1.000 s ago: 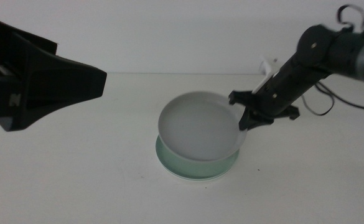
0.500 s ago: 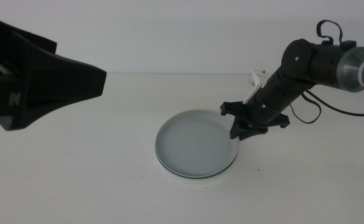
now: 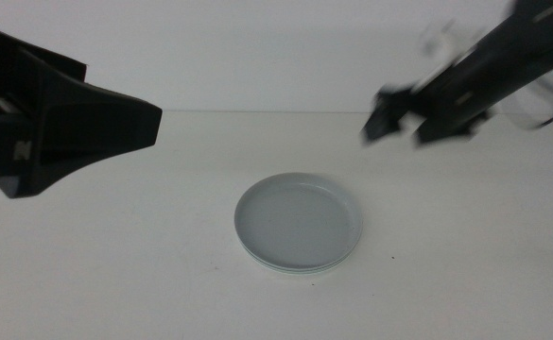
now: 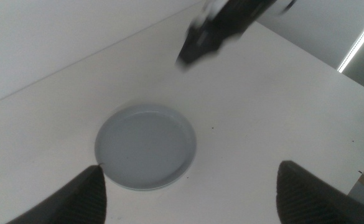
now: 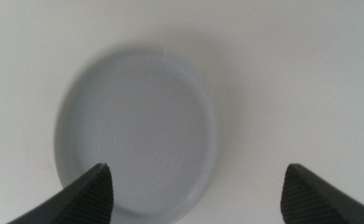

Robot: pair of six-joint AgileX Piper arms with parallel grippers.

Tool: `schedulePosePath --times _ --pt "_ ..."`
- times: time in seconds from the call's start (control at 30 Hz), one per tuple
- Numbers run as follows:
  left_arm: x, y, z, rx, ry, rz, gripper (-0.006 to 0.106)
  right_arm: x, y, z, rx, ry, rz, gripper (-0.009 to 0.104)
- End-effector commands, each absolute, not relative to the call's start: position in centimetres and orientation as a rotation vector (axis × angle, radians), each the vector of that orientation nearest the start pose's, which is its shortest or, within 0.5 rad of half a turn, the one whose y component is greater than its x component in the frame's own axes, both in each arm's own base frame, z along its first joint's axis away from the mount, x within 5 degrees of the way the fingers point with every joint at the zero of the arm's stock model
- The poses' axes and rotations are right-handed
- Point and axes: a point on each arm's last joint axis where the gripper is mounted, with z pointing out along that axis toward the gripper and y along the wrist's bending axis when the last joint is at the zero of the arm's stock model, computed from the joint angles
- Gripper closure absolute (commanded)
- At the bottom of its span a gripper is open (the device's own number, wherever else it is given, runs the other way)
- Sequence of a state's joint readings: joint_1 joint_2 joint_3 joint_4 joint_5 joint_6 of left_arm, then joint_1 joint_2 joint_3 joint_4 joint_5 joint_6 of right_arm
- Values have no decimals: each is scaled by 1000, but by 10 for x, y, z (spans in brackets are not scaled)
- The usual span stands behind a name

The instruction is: Stack the three bowls on top of each other.

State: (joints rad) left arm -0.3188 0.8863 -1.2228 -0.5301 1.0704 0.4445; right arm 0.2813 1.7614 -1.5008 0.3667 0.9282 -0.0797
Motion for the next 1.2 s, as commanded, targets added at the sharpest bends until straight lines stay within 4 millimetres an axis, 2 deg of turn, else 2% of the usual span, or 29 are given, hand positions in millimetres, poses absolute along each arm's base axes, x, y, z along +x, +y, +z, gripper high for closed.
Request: schedulePosePath --times 0.0,0.1,0.17,0.23,0.3,0.4,0.57,0.97,1.03,1.1,1.17 --pt "119 -82 445 763 1986 -580 7 339 102 349 -286 2511 441 4" --pt "119 -82 445 763 1986 -580 7 301 80 398 -276 2377 374 4" --pt "119 -82 445 763 1986 -580 7 272 73 414 -285 2301 334 4" --pt "119 -82 445 763 1986 -580 7 241 69 422 -279 2203 341 4" --pt "119 -82 445 763 1986 -580 7 217 64 417 -243 2109 339 4" --pt "119 -82 445 763 1986 -580 7 194 54 405 -160 2006 317 4" --pt "119 -82 445 763 1986 -580 7 183 42 402 -120 1970 201 4" --pt "119 -82 445 763 1986 -580 7 184 41 403 -119 1948 195 4" --pt "116 -76 444 763 1980 -510 7 184 41 403 -115 1948 198 4" --pt "117 -65 443 696 1963 -375 7 184 41 403 -115 1948 198 4" --pt "116 -54 439 508 1988 -359 7 184 41 403 -115 1948 198 4"
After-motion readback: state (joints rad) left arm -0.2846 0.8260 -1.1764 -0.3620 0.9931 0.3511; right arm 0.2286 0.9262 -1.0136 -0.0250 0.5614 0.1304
